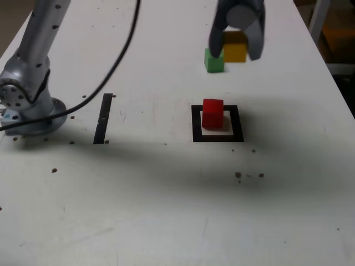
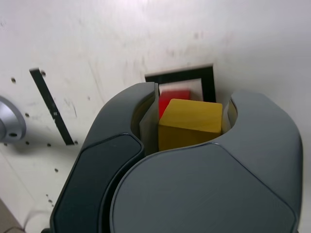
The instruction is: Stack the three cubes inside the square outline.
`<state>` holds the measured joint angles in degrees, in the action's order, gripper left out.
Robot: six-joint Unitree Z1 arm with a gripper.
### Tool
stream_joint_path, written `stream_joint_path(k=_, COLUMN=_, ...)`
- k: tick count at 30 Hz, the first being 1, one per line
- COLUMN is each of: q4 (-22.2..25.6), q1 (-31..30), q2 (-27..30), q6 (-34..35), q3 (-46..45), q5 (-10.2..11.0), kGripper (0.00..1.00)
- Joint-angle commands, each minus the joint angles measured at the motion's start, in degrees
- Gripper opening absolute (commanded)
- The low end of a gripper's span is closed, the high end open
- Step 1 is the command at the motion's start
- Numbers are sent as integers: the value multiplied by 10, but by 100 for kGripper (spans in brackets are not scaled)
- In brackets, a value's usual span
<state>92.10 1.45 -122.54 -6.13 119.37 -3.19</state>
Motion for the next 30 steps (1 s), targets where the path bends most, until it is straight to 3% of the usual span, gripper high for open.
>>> stream_joint_path(k=1, q4=4, q1=-13, q2=1, q6=13, q3=-15, q5=-2, kGripper=25)
stream_joint_path(k=7, q4=-15, q1=-27, q2=25, q6=42, q3=-88, q5=-7, kGripper=25)
stream_joint_path(k=14, q4=-91, q1=-30, q2=65, q6=56, q3=-193, q5=-20, kGripper=25)
stream_joint_path(k=26, q4=-128, q1=-37, q2=25, q6=75, q3=-195, q5=-46, kGripper=25)
stream_joint_path(k=30, q4=-128, q1=-36, q2=15, q6=75, q3=-190, q5=-46, kGripper=25)
